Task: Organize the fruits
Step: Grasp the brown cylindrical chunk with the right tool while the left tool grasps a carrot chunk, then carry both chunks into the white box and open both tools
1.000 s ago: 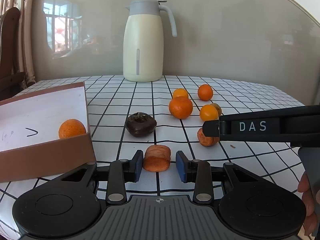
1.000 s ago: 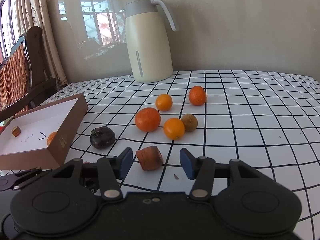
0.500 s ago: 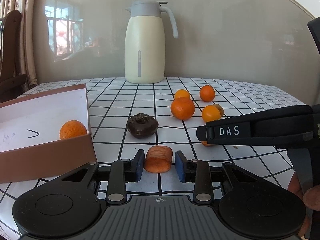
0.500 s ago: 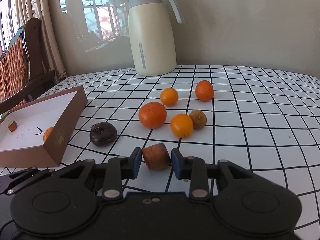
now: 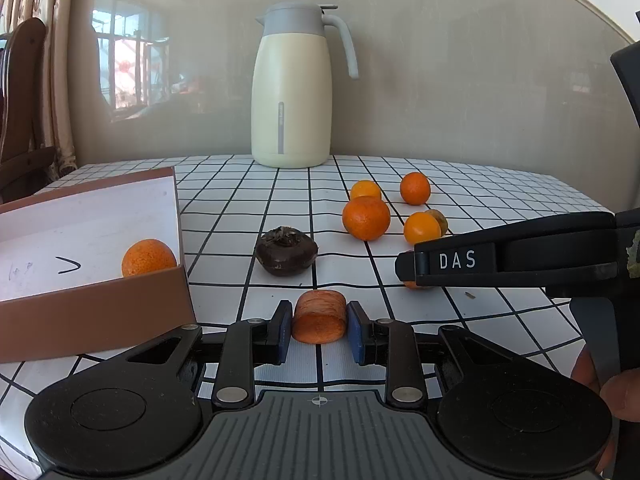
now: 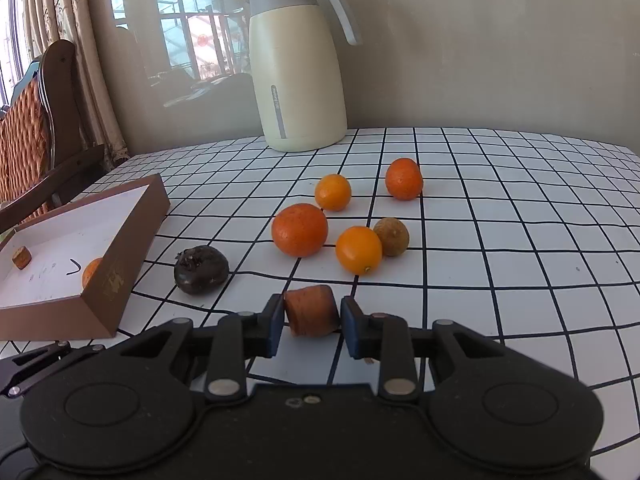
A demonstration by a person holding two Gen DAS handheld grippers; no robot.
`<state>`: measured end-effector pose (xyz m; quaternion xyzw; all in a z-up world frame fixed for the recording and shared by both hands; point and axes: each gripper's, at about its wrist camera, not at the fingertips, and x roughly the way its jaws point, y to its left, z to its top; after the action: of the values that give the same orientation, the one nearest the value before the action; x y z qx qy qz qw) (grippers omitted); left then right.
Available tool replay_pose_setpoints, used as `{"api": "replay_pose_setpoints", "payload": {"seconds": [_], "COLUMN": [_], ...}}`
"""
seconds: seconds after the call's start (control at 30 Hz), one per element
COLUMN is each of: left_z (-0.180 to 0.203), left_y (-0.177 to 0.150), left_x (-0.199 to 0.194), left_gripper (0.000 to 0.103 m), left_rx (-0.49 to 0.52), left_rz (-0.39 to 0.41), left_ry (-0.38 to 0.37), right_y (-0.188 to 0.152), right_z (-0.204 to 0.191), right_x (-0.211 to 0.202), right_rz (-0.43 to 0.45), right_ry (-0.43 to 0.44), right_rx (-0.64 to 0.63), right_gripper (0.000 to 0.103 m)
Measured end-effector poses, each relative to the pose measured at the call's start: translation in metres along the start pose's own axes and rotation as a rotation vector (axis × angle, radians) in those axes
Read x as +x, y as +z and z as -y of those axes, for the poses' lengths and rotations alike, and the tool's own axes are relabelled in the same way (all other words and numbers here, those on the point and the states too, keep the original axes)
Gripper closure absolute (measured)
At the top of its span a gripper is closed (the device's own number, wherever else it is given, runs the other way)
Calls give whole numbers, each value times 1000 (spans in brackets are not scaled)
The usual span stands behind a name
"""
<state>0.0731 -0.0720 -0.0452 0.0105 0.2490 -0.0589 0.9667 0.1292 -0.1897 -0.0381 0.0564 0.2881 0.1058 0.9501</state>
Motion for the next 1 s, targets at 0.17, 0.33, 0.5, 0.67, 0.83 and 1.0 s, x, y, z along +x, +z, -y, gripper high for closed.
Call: {"api": "replay_pose_setpoints", "payload": {"seconds": [0.17, 0.33, 0.5, 0.67, 0.83, 1.0], "left_z": [1, 1, 4, 6, 4, 1], "left_y": [1, 2, 2, 1, 2, 4], "left_x": [1, 1, -2, -5, -13, -21], "left_gripper": [73, 73, 73, 73, 73, 73], "left_rx": [0, 0, 16, 27, 31, 40], "left_rz": [-1, -3, 6, 7, 18, 32], "left_ry": [1, -2, -16, -24, -36, -45], "right_y": [-1, -3, -7, -12, -13, -14], "right_z": [2, 7, 12, 14, 14, 13], "right_x": [-3, -9, -19, -27, -39, -49], "right_rz": [0, -2, -3, -10, 2, 10], "right_ry": [-3, -5, -5, -3, 4, 15], "right_rx": [3, 4, 0, -3, -16, -21], "right_gripper": [81, 81, 81, 81, 81, 81]}}
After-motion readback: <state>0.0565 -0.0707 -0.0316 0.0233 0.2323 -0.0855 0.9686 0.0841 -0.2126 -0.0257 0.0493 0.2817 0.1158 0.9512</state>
